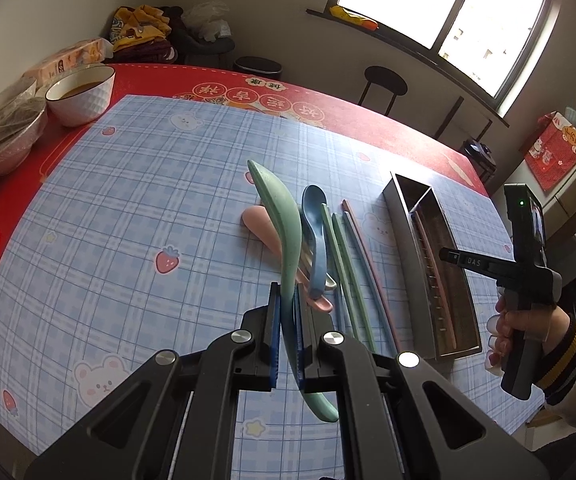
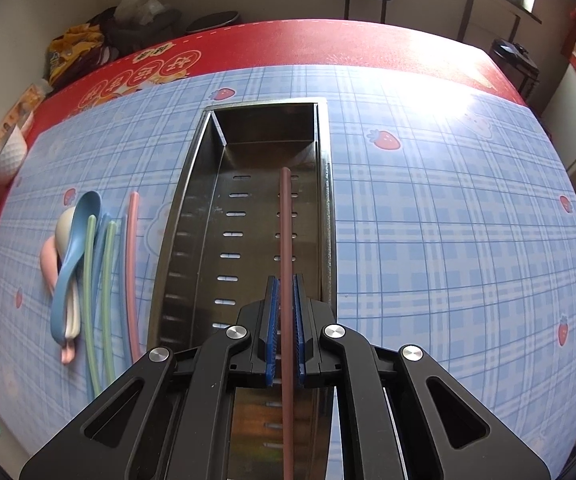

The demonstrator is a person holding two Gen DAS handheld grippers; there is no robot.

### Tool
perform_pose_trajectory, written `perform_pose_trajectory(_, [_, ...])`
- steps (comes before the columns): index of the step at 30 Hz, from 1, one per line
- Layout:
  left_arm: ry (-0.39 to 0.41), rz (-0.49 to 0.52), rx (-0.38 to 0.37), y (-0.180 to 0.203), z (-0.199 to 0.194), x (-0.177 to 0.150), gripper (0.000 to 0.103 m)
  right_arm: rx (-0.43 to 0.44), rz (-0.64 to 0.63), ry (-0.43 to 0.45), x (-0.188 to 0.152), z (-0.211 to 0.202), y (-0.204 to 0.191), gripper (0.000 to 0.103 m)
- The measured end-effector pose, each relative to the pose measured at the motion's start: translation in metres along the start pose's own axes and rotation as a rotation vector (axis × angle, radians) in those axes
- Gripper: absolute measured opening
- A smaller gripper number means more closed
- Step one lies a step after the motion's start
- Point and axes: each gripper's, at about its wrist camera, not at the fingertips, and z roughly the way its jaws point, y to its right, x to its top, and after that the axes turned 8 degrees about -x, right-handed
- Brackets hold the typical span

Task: Organize utensils
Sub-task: 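Carry the pink chopstick into the steel basket with the right tool and open, then lower the mint green spoon into the steel basket and open the left tool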

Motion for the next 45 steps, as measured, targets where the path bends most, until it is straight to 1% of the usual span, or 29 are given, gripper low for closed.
perform_pose_trajectory(4, [-0.003,0.01,-0.018,0.003,0.003,0.003,0.006,0.021,0.012,0.011,-0.004,-0.009,0.002,0.008])
perform_pose_trajectory(5, [-0.004,0.013,-0.023,0.004,0.004,0.004,0.006,0.028,0.011,0.016,-0.005,-0.013,0.002,0.011])
perform_pose_trajectory(6, [-0.006,0.017,-0.027,0.005,0.005,0.005,0.006,0.039,0.01,0.021,-0.007,-0.017,0.002,0.023])
perform_pose_trajectory(7, [-0.008,0.022,-0.033,0.007,0.007,0.006,0.006,0.051,0.01,0.031,-0.01,-0.021,0.002,0.033])
perform_pose_trajectory(8, [-0.011,0.027,-0.037,0.009,0.008,0.007,0.006,0.061,0.011,0.05,-0.013,-0.027,0.002,0.053])
perform_pose_trajectory(9, [-0.014,0.033,-0.041,0.011,0.01,0.008,0.006,0.075,0.007,0.073,-0.016,-0.034,0.002,0.054])
perform_pose_trajectory(11, [-0.021,0.043,-0.05,0.015,0.014,0.01,0.006,0.106,-0.023,0.087,-0.022,-0.041,-0.002,0.054])
perform_pose_trajectory(12, [-0.025,0.047,-0.055,0.017,0.016,0.011,0.006,0.11,-0.037,0.087,-0.025,-0.044,-0.003,0.057])
perform_pose_trajectory(14, [-0.036,0.056,-0.064,0.021,0.02,0.013,0.006,0.114,-0.055,0.092,-0.031,-0.047,-0.005,0.06])
perform_pose_trajectory(16, [-0.046,0.066,-0.075,0.025,0.024,0.014,0.006,0.112,-0.058,0.093,-0.035,-0.05,-0.004,0.065])
perform_pose_trajectory(17, [-0.052,0.071,-0.08,0.027,0.026,0.015,0.006,0.108,-0.057,0.095,-0.037,-0.051,-0.003,0.07])
perform_pose_trajectory(19, [-0.065,0.081,-0.089,0.032,0.031,0.016,0.006,0.105,-0.062,0.107,-0.04,-0.054,-0.001,0.073])
perform_pose_trajectory(20, [-0.071,0.085,-0.094,0.035,0.034,0.017,0.006,0.105,-0.067,0.108,-0.042,-0.055,0.001,0.076])
perform_pose_trajectory(21, [-0.078,0.089,-0.1,0.037,0.037,0.017,0.006,0.103,-0.07,0.107,-0.042,-0.055,0.002,0.086])
perform_pose_trajectory(25, [-0.112,0.101,-0.123,0.05,0.05,0.019,0.006,0.105,-0.055,0.121,-0.045,-0.057,0.014,0.088])
perform_pose_trajectory(27, [-0.13,0.107,-0.14,0.057,0.058,0.021,0.006,0.07,-0.037,0.132,-0.044,-0.057,0.023,0.088])
perform_pose_trajectory(29, [-0.151,0.102,-0.163,0.064,0.067,0.024,0.006,0.059,0.005,0.142,-0.042,-0.056,0.036,0.088])
perform_pose_trajectory(32, [-0.192,0.069,-0.217,0.075,0.086,0.031,0.006,0.055,0.069,0.127,-0.038,-0.052,0.056,0.088])
perform_pose_trajectory(34, [-0.212,0.061,-0.242,0.087,0.102,0.037,0.006,0.055,0.094,0.116,-0.036,-0.049,0.067,0.088])
perform_pose_trajectory(39, [-0.236,0.109,-0.295,0.13,0.14,0.051,0.006,0.038,0.106,0.109,-0.033,-0.044,0.085,0.088])
perform_pose_trajectory(43, [-0.295,0.082,-0.338,0.148,0.182,0.062,0.006,0.03,0.119,0.103,-0.032,-0.04,0.101,0.088])
perform_pose_trajectory(45, [-0.33,0.066,-0.345,0.152,0.202,0.066,0.006,0.026,0.13,0.099,-0.031,-0.038,0.109,0.088])
